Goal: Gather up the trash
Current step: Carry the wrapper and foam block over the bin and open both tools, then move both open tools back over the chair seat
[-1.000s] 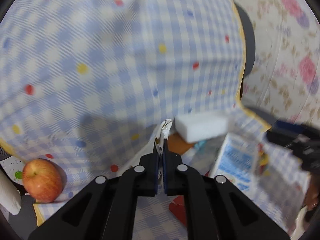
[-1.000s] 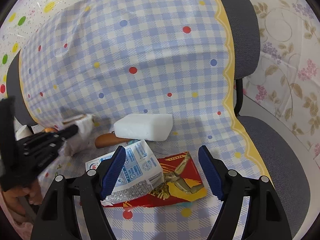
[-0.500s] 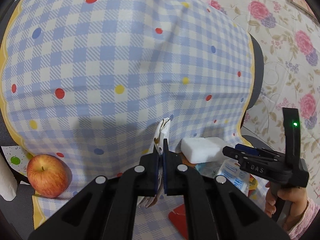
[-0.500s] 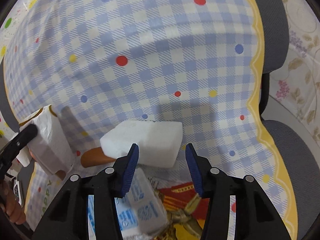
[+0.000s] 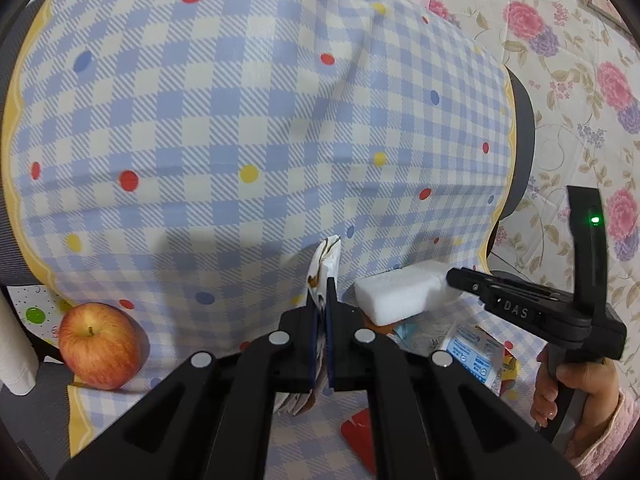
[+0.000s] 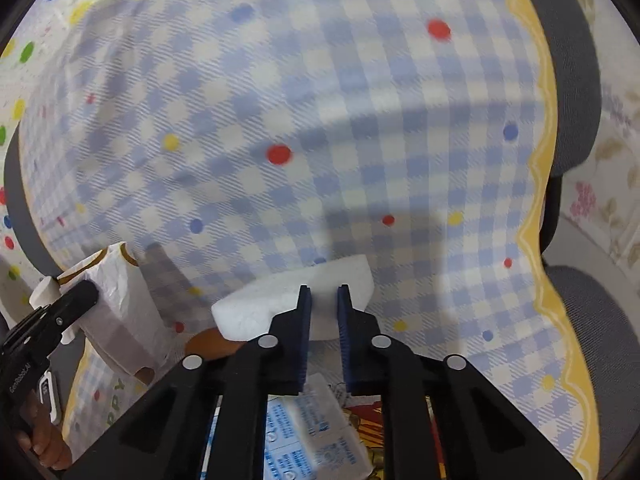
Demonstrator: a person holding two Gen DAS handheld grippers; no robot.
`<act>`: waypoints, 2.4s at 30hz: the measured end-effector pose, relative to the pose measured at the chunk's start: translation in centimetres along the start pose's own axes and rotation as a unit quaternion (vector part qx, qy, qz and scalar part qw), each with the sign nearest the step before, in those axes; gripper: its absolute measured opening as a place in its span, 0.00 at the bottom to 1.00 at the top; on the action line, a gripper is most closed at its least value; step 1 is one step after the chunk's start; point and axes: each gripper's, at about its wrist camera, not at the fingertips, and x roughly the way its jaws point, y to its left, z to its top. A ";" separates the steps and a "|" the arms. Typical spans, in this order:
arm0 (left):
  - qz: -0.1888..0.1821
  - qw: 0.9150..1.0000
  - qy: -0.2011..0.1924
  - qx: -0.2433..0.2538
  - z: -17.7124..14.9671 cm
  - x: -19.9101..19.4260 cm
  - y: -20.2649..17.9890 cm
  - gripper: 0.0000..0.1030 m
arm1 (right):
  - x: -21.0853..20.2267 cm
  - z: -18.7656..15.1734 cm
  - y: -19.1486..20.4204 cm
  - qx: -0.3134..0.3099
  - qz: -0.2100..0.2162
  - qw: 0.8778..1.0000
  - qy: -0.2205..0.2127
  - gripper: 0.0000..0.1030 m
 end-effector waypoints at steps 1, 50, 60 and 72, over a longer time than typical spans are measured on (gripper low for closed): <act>0.001 1.000 -0.003 0.000 0.1 -0.5 0.0 0.01 | -1.2 0.1 0.5 -0.007 -0.006 1.000 -0.018 0.11; -0.329 0.920 0.094 0.192 -23.2 -15.3 -32.6 0.01 | -37.5 -32.5 -11.7 0.062 -0.309 0.949 0.002 0.17; -0.317 0.924 0.107 0.185 -22.8 -13.1 -33.1 0.38 | -34.8 -32.2 -13.3 0.068 -0.283 0.956 0.025 0.26; -0.278 0.943 0.057 0.173 -19.6 -14.4 -30.0 0.45 | -36.4 -30.4 -12.4 0.083 -0.265 0.961 -0.008 0.39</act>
